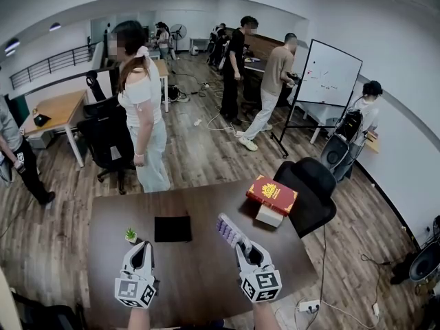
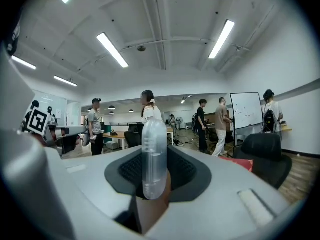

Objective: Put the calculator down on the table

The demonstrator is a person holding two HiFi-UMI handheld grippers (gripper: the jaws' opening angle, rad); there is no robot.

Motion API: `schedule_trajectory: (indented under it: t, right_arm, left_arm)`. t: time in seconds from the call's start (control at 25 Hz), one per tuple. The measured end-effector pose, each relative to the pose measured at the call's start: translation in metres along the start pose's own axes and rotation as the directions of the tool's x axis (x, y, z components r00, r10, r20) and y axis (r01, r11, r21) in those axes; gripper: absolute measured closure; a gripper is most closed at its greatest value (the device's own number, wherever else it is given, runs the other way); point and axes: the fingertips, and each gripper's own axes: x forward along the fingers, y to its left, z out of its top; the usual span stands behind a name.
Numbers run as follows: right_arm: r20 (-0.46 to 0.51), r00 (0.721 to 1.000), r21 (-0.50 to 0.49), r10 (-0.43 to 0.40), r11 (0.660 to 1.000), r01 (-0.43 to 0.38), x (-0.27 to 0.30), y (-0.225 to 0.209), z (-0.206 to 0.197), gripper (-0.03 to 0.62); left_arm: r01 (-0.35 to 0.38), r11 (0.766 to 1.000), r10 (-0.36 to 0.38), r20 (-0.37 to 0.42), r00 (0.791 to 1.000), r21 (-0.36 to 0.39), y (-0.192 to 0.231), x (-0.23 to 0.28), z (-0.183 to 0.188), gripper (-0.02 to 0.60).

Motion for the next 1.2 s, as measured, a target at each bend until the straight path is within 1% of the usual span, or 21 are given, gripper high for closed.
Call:
schedule_trajectory:
  t: [0.12, 0.2, 0.36, 0.48, 0.6, 0.72, 0.88, 0.92, 1.0, 1.08, 1.16, 1.2]
  right_arm:
    - [0.012, 1.000, 0.013, 0.011, 1.000, -0.011, 0.004, 0.000, -0.012, 0.476]
    - [0.014, 1.000, 0.002, 0.016, 1.000, -0.016, 0.007, 0.002, -0.022, 0.476]
    - [0.012, 0.999, -0.055, 0.050, 0.997, -0.049, 0.015, 0.010, -0.039, 0.476]
    - [0.017, 0.998, -0.038, 0.061, 0.997, -0.060, 0.021, 0.010, -0.052, 0.476]
    - [0.007, 0.999, -0.028, 0.053, 0.998, -0.053, 0.026, 0.007, -0.064, 0.476]
    - [0.006, 0.999, -0.024, 0.051, 0.998, -0.051, 0.028, 0.005, -0.068, 0.476]
    - [-0.009, 0.999, -0.073, 0.049, 0.996, -0.050, 0.030, 0.008, -0.071, 0.476]
    - [-0.010, 0.999, -0.069, 0.052, 0.996, -0.052, 0.031, 0.008, -0.072, 0.476]
    - [-0.001, 0.998, -0.002, 0.058, 0.998, -0.058, 0.032, 0.008, -0.073, 0.476]
    - [0.018, 0.998, 0.118, 0.055, 0.991, -0.057, 0.031, 0.004, -0.073, 0.476]
    - [0.042, 0.998, 0.263, 0.047, 0.963, -0.057, 0.029, -0.003, -0.074, 0.476]
    - [0.056, 0.997, 0.345, 0.044, 0.937, -0.061, 0.028, -0.006, -0.074, 0.476]
  left_arm:
    - [0.009, 1.000, -0.009, 0.025, 1.000, 0.010, 0.001, 0.000, -0.005, 0.586]
    - [0.011, 1.000, -0.011, 0.032, 0.999, 0.022, 0.003, 0.001, -0.011, 0.586]
    - [0.007, 1.000, -0.008, 0.016, 1.000, 0.011, 0.008, 0.005, -0.031, 0.586]
    - [0.028, 0.999, -0.029, 0.020, 0.999, 0.024, 0.007, 0.008, -0.043, 0.586]
    - [0.050, 0.998, -0.052, 0.034, 0.998, 0.046, 0.003, 0.010, -0.046, 0.586]
    - [0.044, 0.998, -0.046, 0.040, 0.998, 0.045, 0.005, 0.009, -0.047, 0.586]
    - [0.032, 0.998, -0.034, 0.041, 0.999, 0.047, 0.009, 0.007, -0.049, 0.586]
    - [0.031, 0.998, -0.033, 0.042, 0.999, 0.047, 0.009, 0.007, -0.049, 0.586]
    - [0.030, 0.999, -0.032, 0.046, 0.998, 0.046, 0.011, 0.006, -0.048, 0.586]
    - [0.033, 0.998, -0.035, 0.047, 0.998, 0.046, 0.010, 0.005, -0.048, 0.586]
    - [0.036, 0.998, -0.038, 0.046, 0.998, 0.046, 0.010, 0.004, -0.048, 0.586]
    - [0.036, 0.998, -0.038, 0.046, 0.998, 0.044, 0.009, 0.005, -0.049, 0.586]
